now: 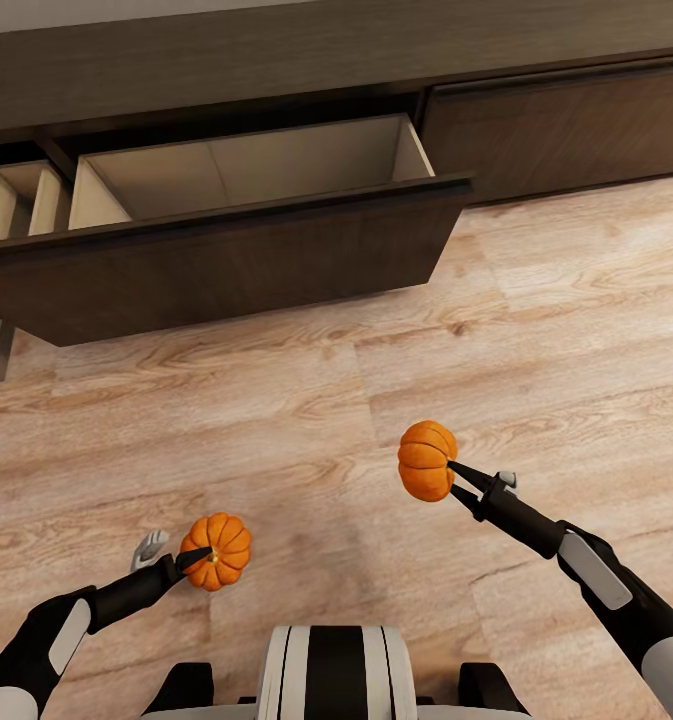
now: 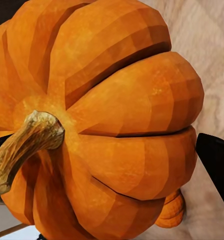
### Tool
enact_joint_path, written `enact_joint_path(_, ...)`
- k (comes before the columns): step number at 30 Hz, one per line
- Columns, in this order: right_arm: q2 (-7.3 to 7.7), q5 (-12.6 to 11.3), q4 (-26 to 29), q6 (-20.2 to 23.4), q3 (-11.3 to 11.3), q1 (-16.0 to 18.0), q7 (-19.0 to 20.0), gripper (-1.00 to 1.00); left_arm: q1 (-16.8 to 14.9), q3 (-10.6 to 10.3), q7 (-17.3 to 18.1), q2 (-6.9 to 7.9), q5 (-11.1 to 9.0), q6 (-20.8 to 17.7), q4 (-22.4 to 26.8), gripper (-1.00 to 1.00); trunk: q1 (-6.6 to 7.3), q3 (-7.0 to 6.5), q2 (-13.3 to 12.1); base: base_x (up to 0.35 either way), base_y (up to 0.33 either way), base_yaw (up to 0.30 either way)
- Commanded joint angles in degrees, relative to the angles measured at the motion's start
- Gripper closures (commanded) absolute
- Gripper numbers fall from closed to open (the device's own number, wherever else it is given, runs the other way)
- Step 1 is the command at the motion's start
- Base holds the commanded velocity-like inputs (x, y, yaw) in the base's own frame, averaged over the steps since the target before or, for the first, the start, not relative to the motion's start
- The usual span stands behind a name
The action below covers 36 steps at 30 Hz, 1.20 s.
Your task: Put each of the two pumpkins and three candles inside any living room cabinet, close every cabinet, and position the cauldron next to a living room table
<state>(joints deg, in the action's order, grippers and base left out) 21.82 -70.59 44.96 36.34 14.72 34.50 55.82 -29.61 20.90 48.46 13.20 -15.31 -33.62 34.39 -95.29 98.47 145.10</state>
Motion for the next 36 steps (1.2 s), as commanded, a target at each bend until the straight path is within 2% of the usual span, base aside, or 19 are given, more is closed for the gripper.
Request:
enact_joint_path(1,0.06,-0.6,0.0,0.4,0.2,0.0,0.0,1.00,0.0,0.1,0.1,-0.02,0.1,-0.2,0.0,1.00,0.01,0.03,0.0,0.000,0.000,0.000)
enact_joint_path(5,0.06,-0.6,0.0,0.4,0.2,0.0,0.0,1.00,0.0,0.1,0.1,-0.02,0.1,-0.2,0.0,1.00,0.01,0.03,0.0,0.000,0.000,0.000)
enact_joint_path(12,0.06,-0.6,-0.1,0.4,0.2,0.0,0.0,1.00,0.0,0.0,0.1,-0.01,0.2,-0.2,0.1,1.00,0.19,-1.52,-0.1,0.000,0.000,0.000)
enact_joint_path(15,0.06,-0.6,-0.1,0.4,0.2,0.0,0.0,1.00,0.0,0.1,0.1,-0.01,0.1,-0.2,0.1,1.00,0.19,-1.52,-0.1,0.000,0.000,0.000)
enact_joint_path(26,0.06,-0.6,-0.1,0.4,0.2,0.0,0.0,1.00,0.0,0.2,0.8,0.38,0.1,-0.3,0.3,1.00,0.47,-3.96,-0.2,0.000,0.000,0.000)
enact_joint_path(29,0.02,-0.4,0.3,0.3,0.3,0.0,-0.3,1.00,0.0,0.4,7.6,1.32,0.1,-0.5,0.3,1.00,0.55,-4.62,-0.3,0.000,0.000,0.000)
enact_joint_path(33,-0.03,-0.4,0.9,0.2,0.4,0.0,-1.8,1.00,0.0,0.4,19.6,4.78,0.0,-1.5,0.3,1.00,0.65,-5.51,-0.3,0.000,0.000,0.000)
enact_joint_path(35,-0.03,-0.2,1.5,0.2,0.7,0.0,-3.0,1.00,0.0,0.4,22.2,5.47,0.1,-2.3,0.3,1.00,0.70,-5.95,-0.4,0.000,0.000,0.000)
enact_joint_path(36,-0.07,0.6,2.7,0.2,1.2,0.0,-5.2,1.00,0.0,0.4,24.4,5.84,0.1,-3.5,0.3,1.00,0.73,-6.18,-0.4,0.000,0.000,0.000)
